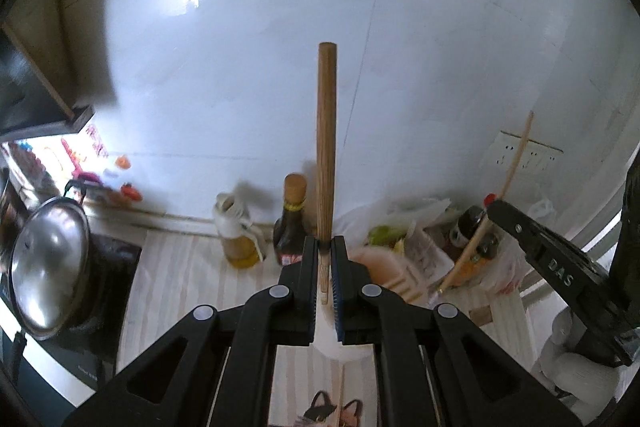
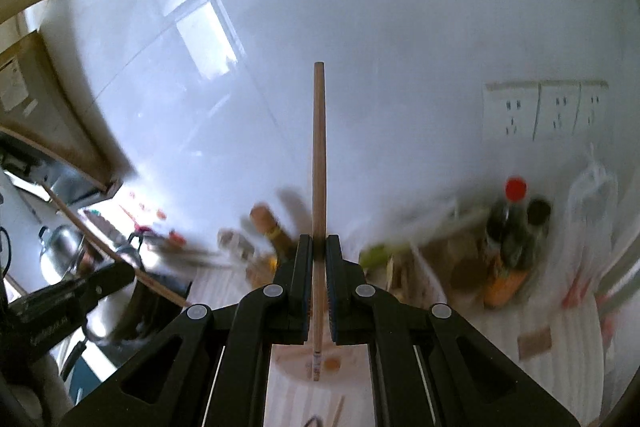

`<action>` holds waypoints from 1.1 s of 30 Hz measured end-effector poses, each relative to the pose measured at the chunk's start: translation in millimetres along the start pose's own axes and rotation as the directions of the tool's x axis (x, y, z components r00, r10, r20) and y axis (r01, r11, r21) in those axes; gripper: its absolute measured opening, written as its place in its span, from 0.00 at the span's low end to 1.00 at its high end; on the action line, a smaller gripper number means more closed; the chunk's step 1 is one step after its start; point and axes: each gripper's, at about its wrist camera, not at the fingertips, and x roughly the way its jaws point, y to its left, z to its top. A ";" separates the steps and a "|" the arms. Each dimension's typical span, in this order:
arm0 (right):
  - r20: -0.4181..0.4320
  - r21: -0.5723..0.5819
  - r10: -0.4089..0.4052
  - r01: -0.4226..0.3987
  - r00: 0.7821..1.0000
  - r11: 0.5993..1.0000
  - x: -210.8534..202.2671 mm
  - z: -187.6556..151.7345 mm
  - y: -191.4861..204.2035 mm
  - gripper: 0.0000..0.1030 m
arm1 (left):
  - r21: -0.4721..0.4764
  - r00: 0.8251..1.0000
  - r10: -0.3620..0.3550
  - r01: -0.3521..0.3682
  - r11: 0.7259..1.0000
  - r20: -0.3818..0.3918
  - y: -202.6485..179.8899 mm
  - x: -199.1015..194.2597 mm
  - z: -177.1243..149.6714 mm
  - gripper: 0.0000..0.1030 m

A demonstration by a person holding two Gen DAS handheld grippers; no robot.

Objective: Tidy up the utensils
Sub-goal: 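Lift both held chopsticks and carry them over the pink holder, then drop both chopsticks into the pink holder by opening both tools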

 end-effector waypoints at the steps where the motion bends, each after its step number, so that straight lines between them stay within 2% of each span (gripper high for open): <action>1: 0.008 -0.004 -0.001 0.001 1.000 1.000 4.1 4.3 -1.2 0.06 | 0.003 1.000 0.003 -0.003 1.000 -0.003 -4.0 5.9 4.6 0.04; 5: 0.031 -0.013 -0.008 0.008 0.999 1.000 27.1 24.2 -6.3 0.06 | 0.004 1.000 0.006 -0.006 1.000 -0.027 -14.2 28.3 12.9 0.04; 15: -0.003 -0.011 0.031 -0.031 1.000 0.999 94.0 25.0 -24.2 0.06 | -0.037 0.989 -0.004 -0.001 0.999 -0.145 -18.3 89.2 13.1 0.04; 22: -0.035 -0.038 0.066 -0.067 0.997 0.997 119.9 15.3 -27.1 0.06 | -0.045 0.980 -0.022 0.014 0.999 -0.195 -23.5 105.5 10.2 0.05; 27: -0.090 -0.046 0.106 -0.111 0.990 0.993 125.1 9.9 -27.6 0.10 | -0.075 0.983 -0.019 0.005 0.997 -0.184 -21.1 100.4 12.5 0.09; 28: -0.097 -0.048 0.105 -0.110 0.990 0.993 123.6 8.7 -28.3 0.19 | -0.082 0.984 -0.019 0.004 0.997 -0.177 -20.2 97.1 13.7 0.16; 29: -0.098 -0.048 0.099 -0.104 0.990 0.993 121.3 7.5 -29.3 0.31 | -0.083 0.985 -0.016 0.002 0.997 -0.173 -19.0 96.3 15.3 0.33; 30: -0.096 -0.043 0.101 -0.106 0.990 0.993 118.1 6.4 -31.6 0.35 | -0.082 0.987 -0.004 -0.009 0.997 -0.162 -18.0 92.1 16.5 0.56; 32: -0.096 -0.040 0.099 -0.103 0.990 0.994 110.3 5.3 -35.3 0.39 | -0.088 0.992 0.018 -0.029 0.996 -0.124 -14.6 82.6 17.5 0.74; 33: -0.092 -0.032 0.096 -0.099 0.991 0.995 104.6 4.5 -38.4 0.41 | -0.090 0.994 0.035 -0.044 0.995 -0.100 -11.1 76.5 17.3 0.76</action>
